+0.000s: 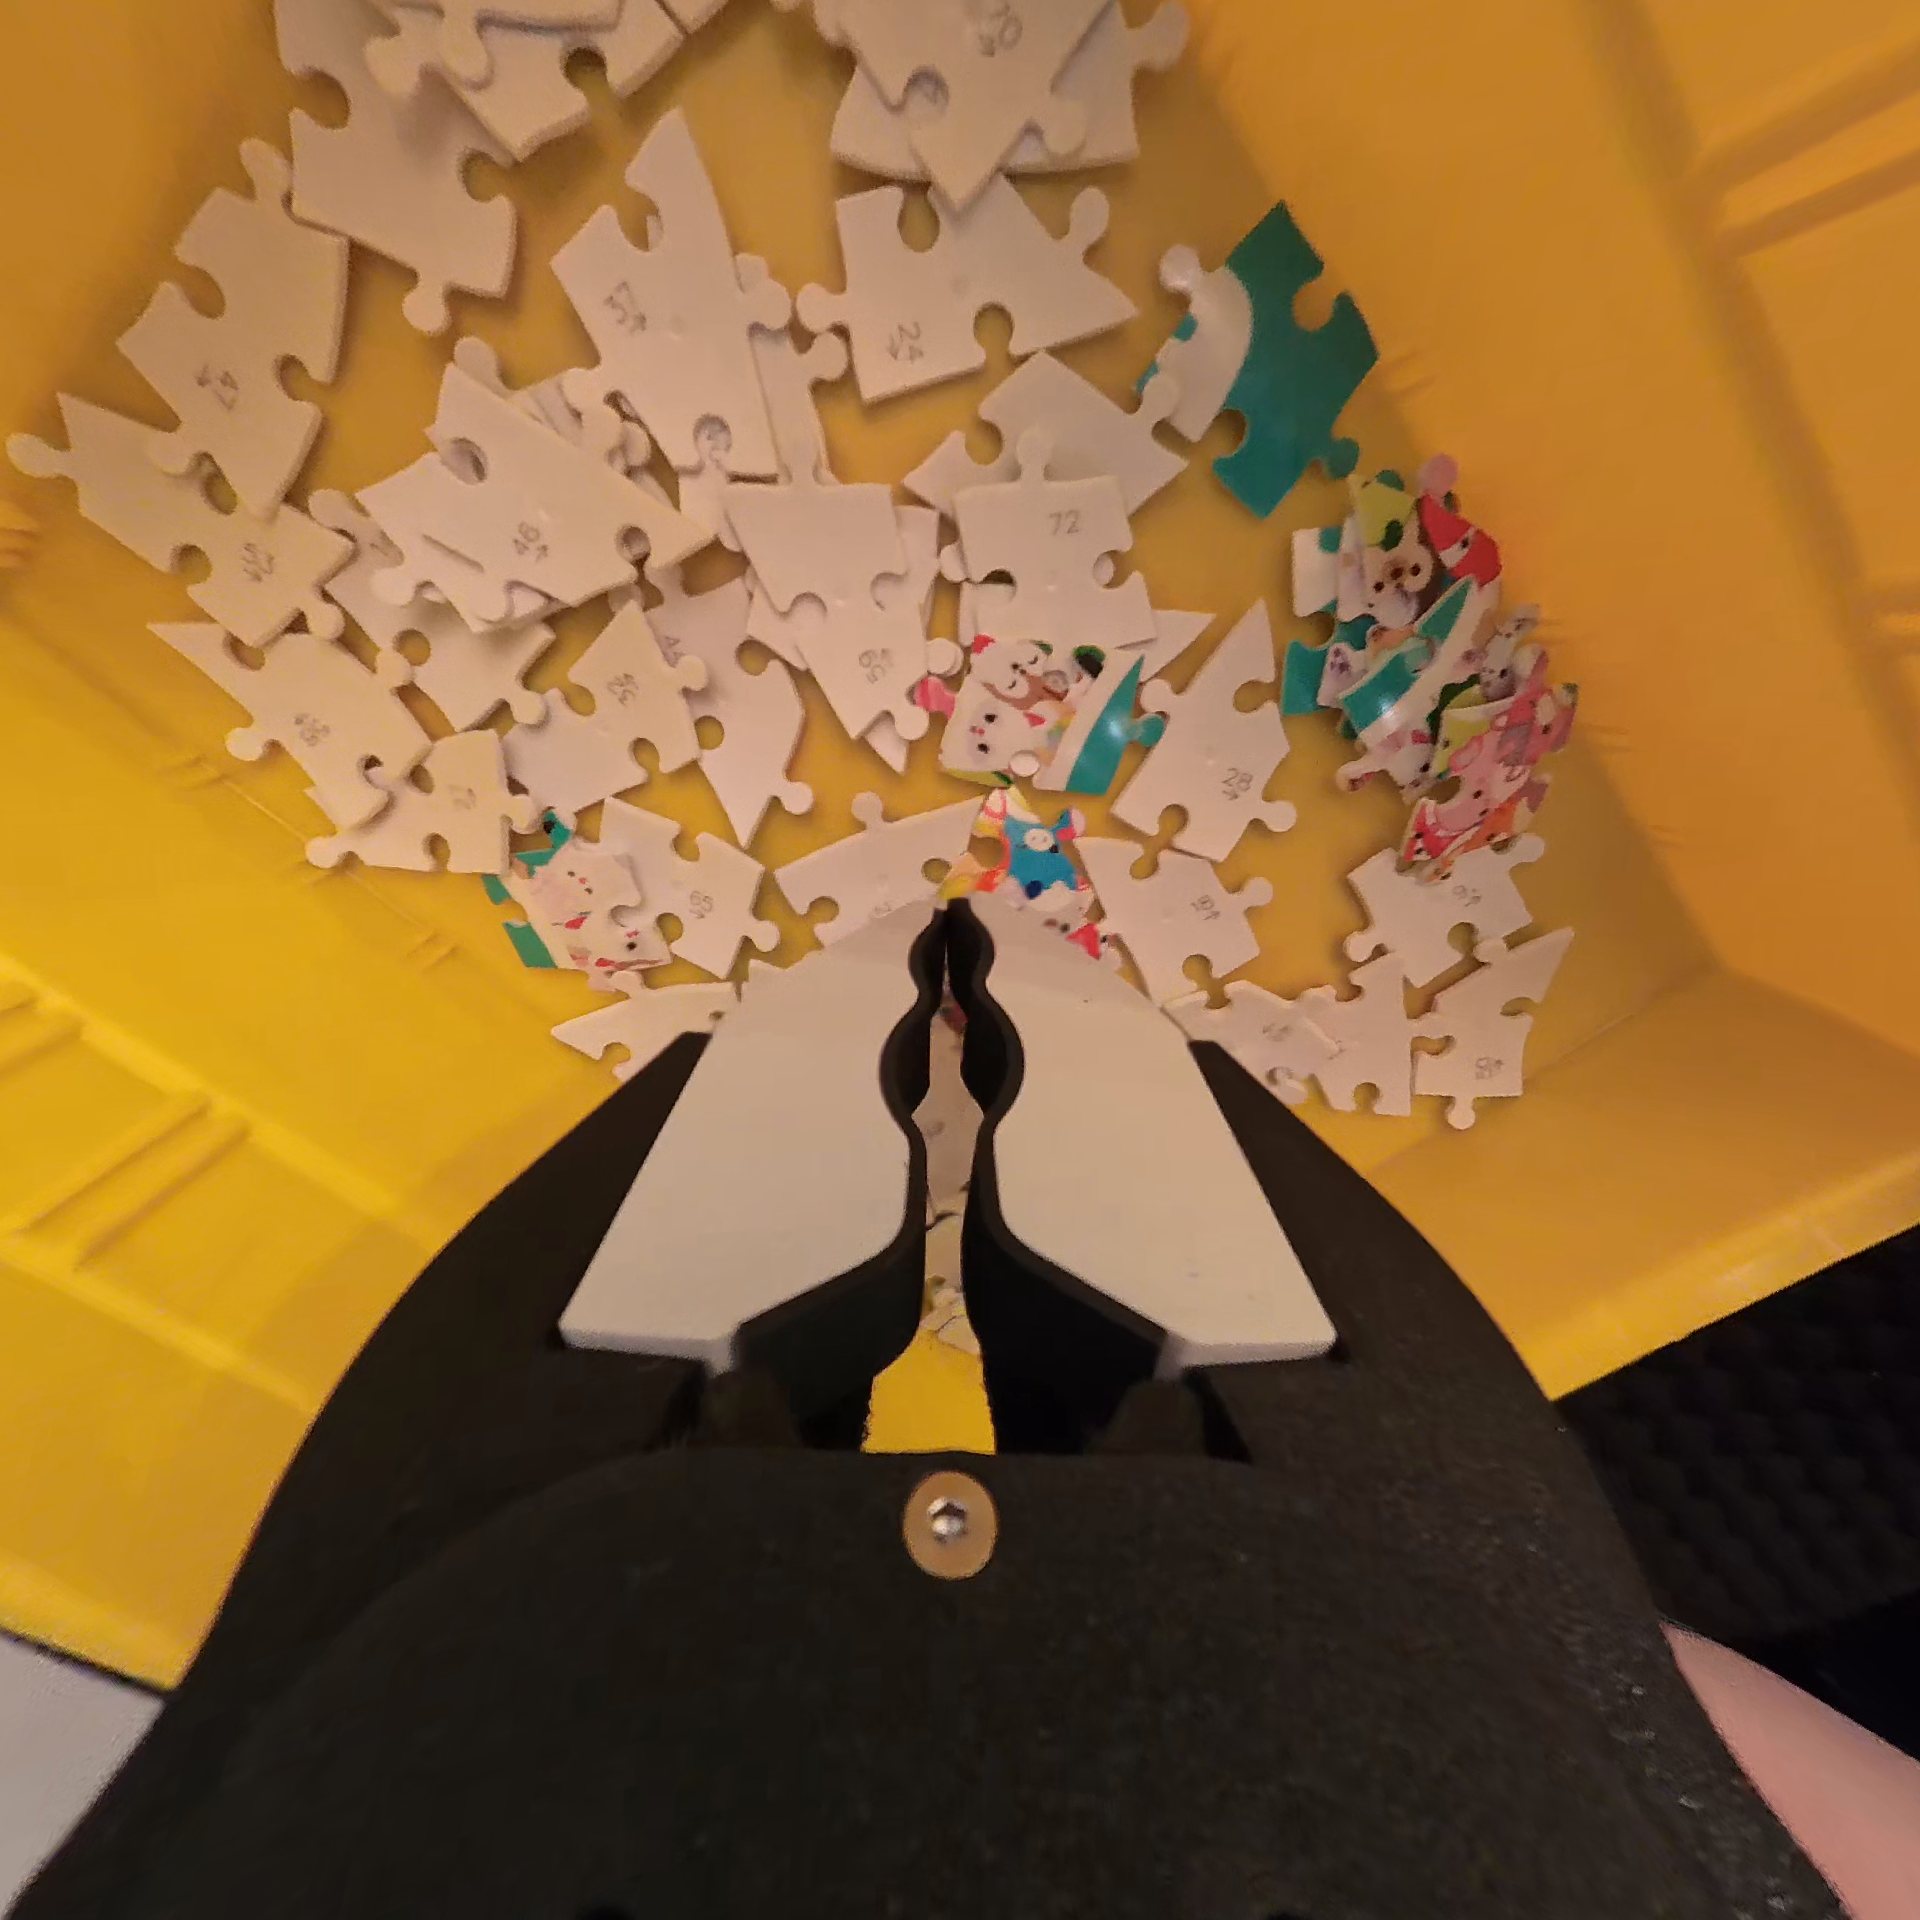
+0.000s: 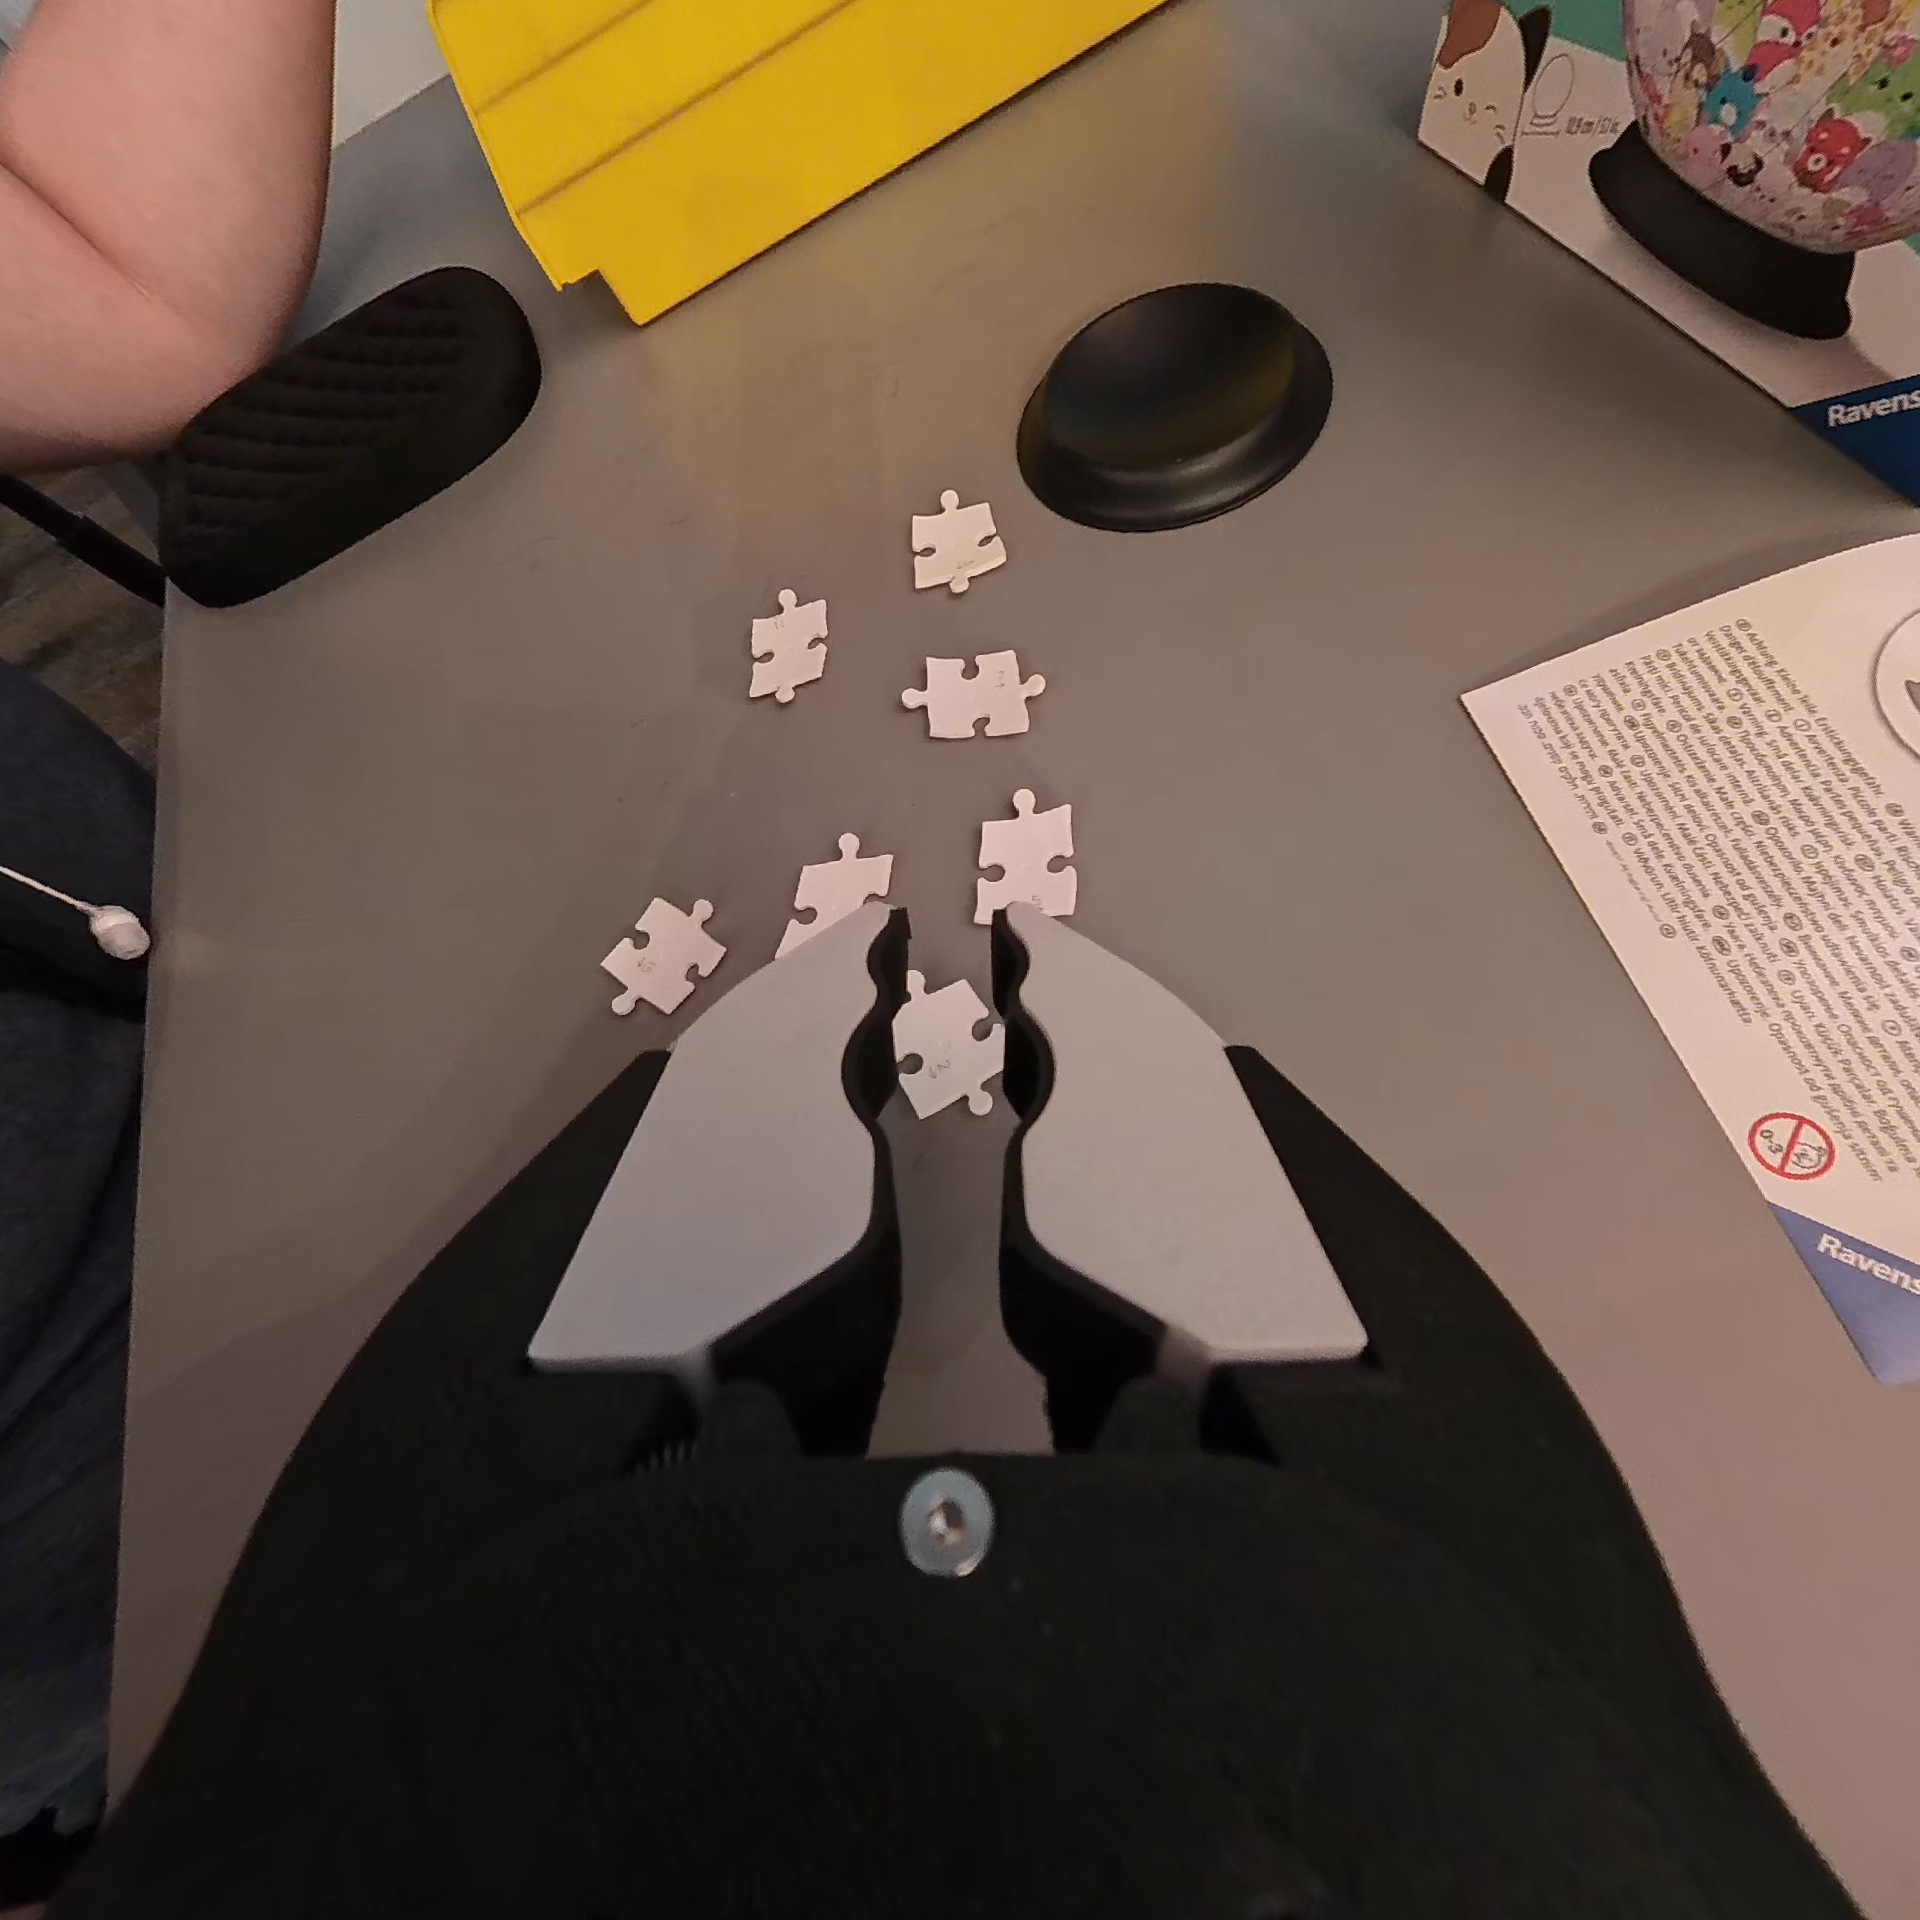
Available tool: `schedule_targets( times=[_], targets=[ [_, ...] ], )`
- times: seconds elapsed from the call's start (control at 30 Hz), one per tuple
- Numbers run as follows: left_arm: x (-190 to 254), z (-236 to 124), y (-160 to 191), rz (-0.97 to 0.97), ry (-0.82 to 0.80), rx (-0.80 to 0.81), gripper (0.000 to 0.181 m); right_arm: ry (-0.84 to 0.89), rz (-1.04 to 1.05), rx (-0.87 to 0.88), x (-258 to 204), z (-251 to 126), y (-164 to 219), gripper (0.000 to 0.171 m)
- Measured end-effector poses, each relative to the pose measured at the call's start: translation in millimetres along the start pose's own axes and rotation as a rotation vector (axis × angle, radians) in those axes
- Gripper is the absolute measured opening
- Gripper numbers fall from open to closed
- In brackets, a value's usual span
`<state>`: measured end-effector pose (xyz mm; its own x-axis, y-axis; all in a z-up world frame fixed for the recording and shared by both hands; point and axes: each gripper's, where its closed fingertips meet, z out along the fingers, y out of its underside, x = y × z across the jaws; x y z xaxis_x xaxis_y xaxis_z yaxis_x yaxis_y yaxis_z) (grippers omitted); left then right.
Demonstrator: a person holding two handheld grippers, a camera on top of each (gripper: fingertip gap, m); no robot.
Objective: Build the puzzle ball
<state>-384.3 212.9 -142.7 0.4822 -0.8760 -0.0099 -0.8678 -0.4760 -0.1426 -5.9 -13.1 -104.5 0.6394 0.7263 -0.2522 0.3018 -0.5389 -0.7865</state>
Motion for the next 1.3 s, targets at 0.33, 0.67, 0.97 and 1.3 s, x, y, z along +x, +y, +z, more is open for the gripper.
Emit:
schedule_targets(
  times=[0.33,0.67,0.97,1.3],
  targets=[
    [14,-1,7,0.131,-0.016,-0.04,0.051,-0.005,-0.003,-0.008,-2,1,1,0.017],
    [17,7,2,0.165,-0.009,-0.041,0.029,-0.012,-0.006,-0.015,-3,1,2,0.017],
    [15,-13,1,0.145,-0.009,0.025,0.029,-0.013,-0.005,-0.009,-3,0,2,0.016],
    [62,-114,-57,0.119,0.301,0.6,0.028,-0.046,-0.012,0.022,-10,8,-6,0.016]
  ],
)
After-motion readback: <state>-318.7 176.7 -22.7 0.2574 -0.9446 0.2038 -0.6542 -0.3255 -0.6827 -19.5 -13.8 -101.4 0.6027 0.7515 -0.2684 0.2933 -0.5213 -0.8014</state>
